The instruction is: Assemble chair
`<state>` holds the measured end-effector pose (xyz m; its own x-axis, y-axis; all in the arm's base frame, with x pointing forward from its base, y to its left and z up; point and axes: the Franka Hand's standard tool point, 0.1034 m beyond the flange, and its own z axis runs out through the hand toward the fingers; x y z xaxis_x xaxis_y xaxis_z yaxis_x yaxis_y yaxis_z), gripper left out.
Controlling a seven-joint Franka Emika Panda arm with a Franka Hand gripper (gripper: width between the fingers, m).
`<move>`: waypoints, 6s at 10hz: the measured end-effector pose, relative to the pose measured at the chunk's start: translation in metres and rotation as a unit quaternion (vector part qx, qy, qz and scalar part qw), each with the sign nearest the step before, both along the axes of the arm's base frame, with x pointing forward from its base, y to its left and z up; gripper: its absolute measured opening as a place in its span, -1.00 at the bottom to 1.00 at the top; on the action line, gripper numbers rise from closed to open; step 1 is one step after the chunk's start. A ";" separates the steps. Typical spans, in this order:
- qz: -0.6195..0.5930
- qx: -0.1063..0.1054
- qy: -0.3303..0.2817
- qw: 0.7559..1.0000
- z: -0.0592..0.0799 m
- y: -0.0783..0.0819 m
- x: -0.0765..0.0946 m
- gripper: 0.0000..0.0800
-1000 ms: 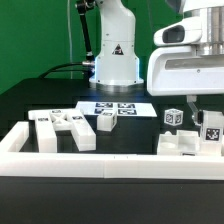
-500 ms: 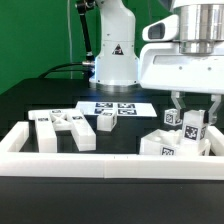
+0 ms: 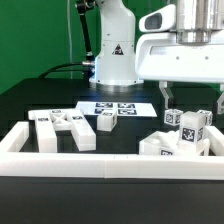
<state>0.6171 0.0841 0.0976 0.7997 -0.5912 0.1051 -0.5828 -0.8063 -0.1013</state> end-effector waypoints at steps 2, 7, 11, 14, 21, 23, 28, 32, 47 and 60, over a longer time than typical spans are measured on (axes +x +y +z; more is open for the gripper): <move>0.036 -0.002 -0.001 0.999 0.011 -0.009 -0.009 0.62; 0.036 -0.003 0.001 0.999 0.008 -0.009 -0.010 0.62; 0.202 -0.022 -0.001 0.979 0.014 -0.045 -0.033 0.62; 0.194 -0.021 0.002 0.981 0.012 -0.057 -0.037 0.62; 0.208 -0.038 0.010 0.977 -0.017 -0.090 -0.096 0.62; 0.216 -0.038 0.016 0.976 -0.021 -0.093 -0.106 0.62; 0.230 -0.045 0.031 0.972 -0.034 -0.126 -0.126 0.62; 0.234 -0.029 0.057 0.970 -0.037 -0.128 -0.130 0.62; 0.214 0.155 0.381 0.886 -0.055 -0.138 -0.147 0.62; 0.205 0.183 0.446 0.852 -0.071 -0.141 -0.154 0.62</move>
Offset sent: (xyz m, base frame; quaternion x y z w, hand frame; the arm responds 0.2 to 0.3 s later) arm 0.0000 0.0000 0.0000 0.0000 0.0000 0.0000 1.0000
